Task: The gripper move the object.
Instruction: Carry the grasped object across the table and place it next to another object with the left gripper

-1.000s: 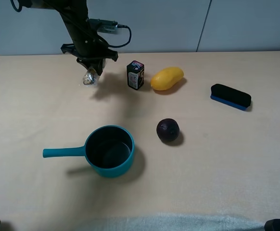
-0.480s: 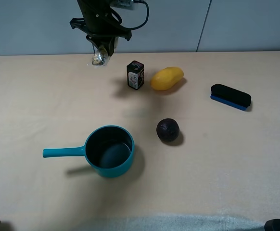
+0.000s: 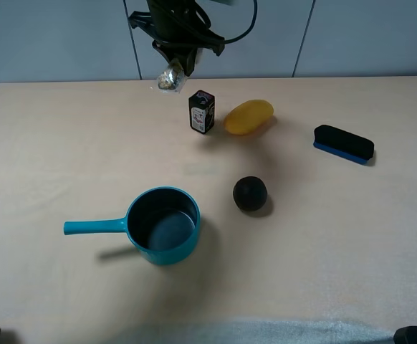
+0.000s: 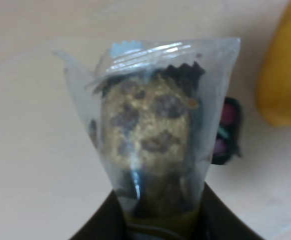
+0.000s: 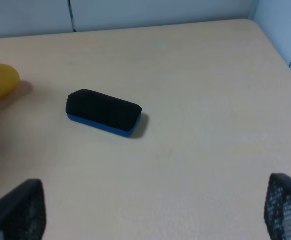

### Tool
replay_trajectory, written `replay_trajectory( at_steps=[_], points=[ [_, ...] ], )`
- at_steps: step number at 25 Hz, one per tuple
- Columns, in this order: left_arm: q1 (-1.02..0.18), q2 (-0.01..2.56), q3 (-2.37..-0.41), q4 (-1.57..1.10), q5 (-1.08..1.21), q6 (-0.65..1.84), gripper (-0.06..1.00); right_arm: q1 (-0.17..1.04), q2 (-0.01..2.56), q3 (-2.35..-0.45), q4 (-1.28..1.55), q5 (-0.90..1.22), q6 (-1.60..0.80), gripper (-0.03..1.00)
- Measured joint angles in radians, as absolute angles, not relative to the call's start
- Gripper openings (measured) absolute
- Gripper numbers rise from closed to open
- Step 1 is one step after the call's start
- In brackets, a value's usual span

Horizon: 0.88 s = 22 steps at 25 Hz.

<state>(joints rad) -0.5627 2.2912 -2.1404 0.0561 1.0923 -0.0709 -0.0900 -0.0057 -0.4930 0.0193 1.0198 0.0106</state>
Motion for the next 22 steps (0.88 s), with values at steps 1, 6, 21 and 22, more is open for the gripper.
replay_trajectory(
  at_steps=[1, 6, 21, 22],
  points=[
    [-0.574, 2.291, -2.14, 0.056, 1.095, -0.071, 0.24, -0.09, -0.006, -0.493, 0.019, 1.02, 0.011, 0.66],
    [-0.635, 2.291, -2.14, 0.058, 1.111, -0.06, 0.24, -0.09, -0.006, -0.493, 0.019, 1.02, 0.011, 0.66],
    [-0.839, 2.291, -2.14, 0.058, 1.14, -0.039, 0.24, -0.09, -0.006, -0.493, 0.019, 1.02, 0.011, 0.66],
    [-0.853, 2.291, -2.14, 0.058, 1.141, -0.035, 0.24, -0.09, -0.006, -0.493, 0.019, 1.02, 0.011, 0.66]
  ],
)
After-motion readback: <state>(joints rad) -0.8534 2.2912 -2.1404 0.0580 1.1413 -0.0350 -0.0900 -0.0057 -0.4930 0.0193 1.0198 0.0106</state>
